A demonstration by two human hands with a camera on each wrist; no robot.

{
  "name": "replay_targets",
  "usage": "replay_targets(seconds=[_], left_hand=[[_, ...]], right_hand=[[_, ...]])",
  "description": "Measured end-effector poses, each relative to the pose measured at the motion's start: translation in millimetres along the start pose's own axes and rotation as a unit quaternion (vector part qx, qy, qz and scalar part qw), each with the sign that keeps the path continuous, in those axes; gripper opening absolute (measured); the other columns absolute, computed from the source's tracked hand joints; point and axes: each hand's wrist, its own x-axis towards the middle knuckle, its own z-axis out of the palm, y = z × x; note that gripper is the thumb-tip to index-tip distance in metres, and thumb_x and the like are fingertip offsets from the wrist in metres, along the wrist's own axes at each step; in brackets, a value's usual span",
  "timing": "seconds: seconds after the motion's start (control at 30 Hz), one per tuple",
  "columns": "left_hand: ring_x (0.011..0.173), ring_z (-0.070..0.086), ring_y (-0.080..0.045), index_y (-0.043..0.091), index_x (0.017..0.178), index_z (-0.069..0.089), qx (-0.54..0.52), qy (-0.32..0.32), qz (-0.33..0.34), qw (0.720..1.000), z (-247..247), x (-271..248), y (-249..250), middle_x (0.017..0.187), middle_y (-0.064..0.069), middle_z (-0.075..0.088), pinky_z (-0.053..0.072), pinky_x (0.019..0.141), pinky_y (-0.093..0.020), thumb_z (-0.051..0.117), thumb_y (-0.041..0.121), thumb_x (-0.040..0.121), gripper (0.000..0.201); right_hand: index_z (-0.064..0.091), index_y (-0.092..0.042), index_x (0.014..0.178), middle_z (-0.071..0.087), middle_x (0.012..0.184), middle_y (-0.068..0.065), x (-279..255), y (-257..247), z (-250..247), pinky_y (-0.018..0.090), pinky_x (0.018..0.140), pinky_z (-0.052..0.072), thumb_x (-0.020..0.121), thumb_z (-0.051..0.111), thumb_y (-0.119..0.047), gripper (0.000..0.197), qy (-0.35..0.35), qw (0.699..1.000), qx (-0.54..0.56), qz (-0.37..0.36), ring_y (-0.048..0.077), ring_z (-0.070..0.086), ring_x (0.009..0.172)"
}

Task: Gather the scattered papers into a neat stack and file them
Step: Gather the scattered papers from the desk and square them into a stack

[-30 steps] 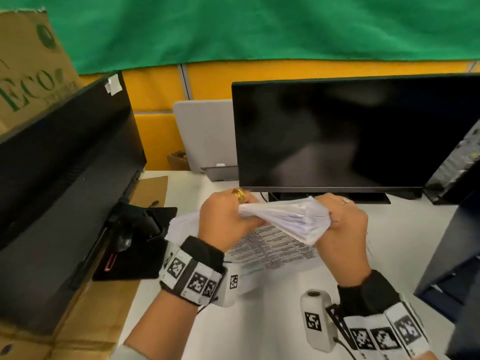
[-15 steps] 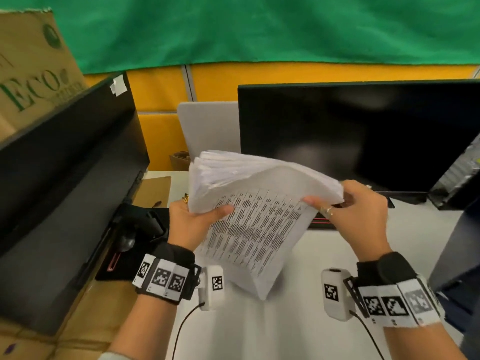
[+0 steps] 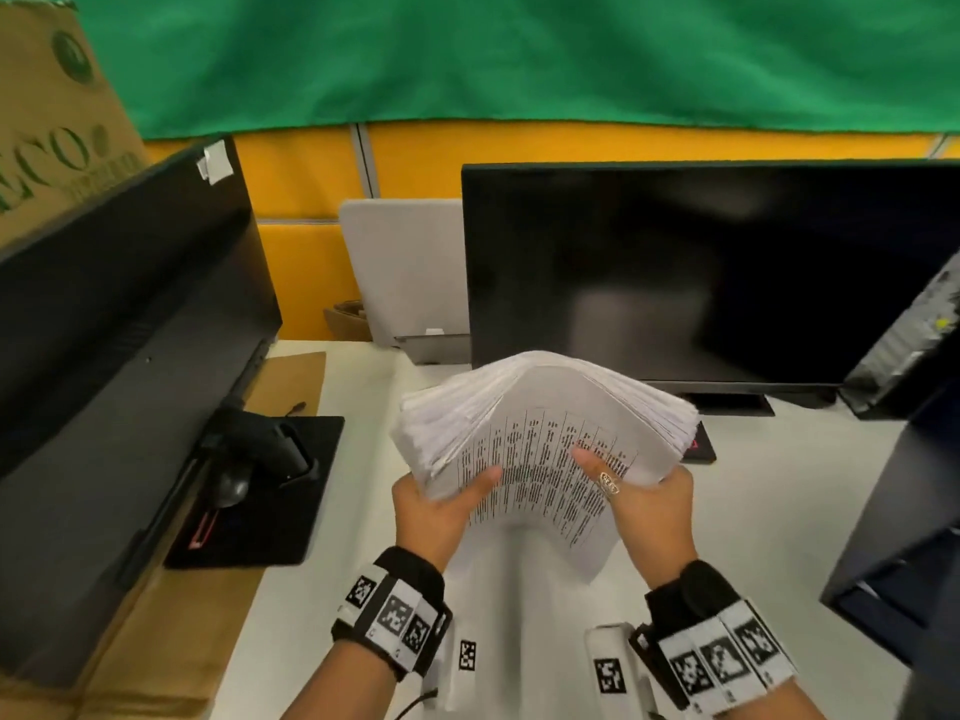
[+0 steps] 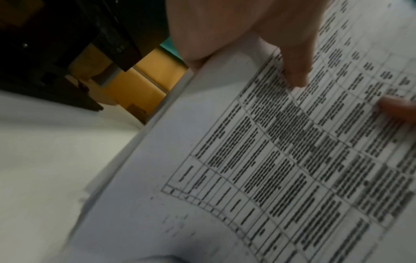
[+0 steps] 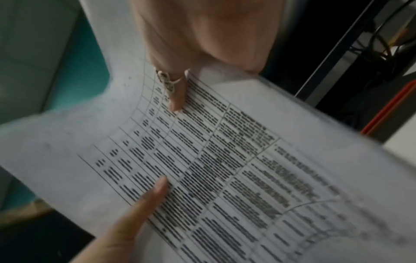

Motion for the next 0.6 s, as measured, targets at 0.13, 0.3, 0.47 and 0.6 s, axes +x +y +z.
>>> replay_targets(seconds=[0.13, 0.3, 0.47, 0.6], left_hand=[[0.079, 0.067, 0.006, 0.028, 0.089, 0.064, 0.003, -0.027, 0.028, 0.999, -3.8, 9.7, 7.1, 0.08, 0.024, 0.072, 0.053, 0.064, -0.011, 0.081, 0.0, 0.064, 0.041], [0.098, 0.067, -0.005, 0.018, 0.11, 0.063, 0.041, -0.085, -0.012, 0.996, -9.6, 12.9, -7.6, 0.1, 0.008, 0.073, 0.056, 0.085, -0.026, 0.085, 0.012, 0.057, 0.057], [0.092, 0.067, 0.002, 0.02, 0.108, 0.063, 0.034, -0.103, -0.009, 0.994, -11.9, 14.8, -3.3, 0.094, 0.013, 0.073, 0.052, 0.07, -0.01, 0.082, 0.004, 0.061, 0.053], [0.096, 0.065, 0.002, 0.017, 0.115, 0.061, 0.034, -0.095, -0.015, 0.995, -11.7, 7.8, -6.4, 0.103, 0.011, 0.07, 0.054, 0.076, -0.012, 0.083, 0.01, 0.062, 0.058]], right_hand=[[0.067, -0.03, 0.092, 0.074, 0.09, -0.008, 3.6, -11.2, -7.8, 0.023, 0.075, 0.057, 0.066, 0.077, -0.002, 0.04, -0.032, 0.998, 0.008, -0.045, 0.008, 0.069, 0.09], [0.071, -0.033, 0.09, 0.074, 0.097, 0.001, 6.8, -2.5, -20.0, 0.043, 0.084, 0.055, 0.048, 0.088, -0.025, 0.046, -0.088, 0.996, 0.018, 0.016, 0.017, 0.069, 0.095], [0.068, -0.027, 0.089, 0.075, 0.092, 0.0, 9.0, 1.5, -23.5, 0.042, 0.082, 0.055, 0.052, 0.081, -0.006, 0.045, -0.068, 0.997, 0.033, 0.011, 0.016, 0.07, 0.092], [0.068, -0.025, 0.092, 0.074, 0.095, 0.002, 4.4, 10.6, -24.1, 0.046, 0.081, 0.056, 0.047, 0.088, -0.024, 0.049, -0.075, 0.996, 0.027, 0.031, 0.019, 0.07, 0.092]])
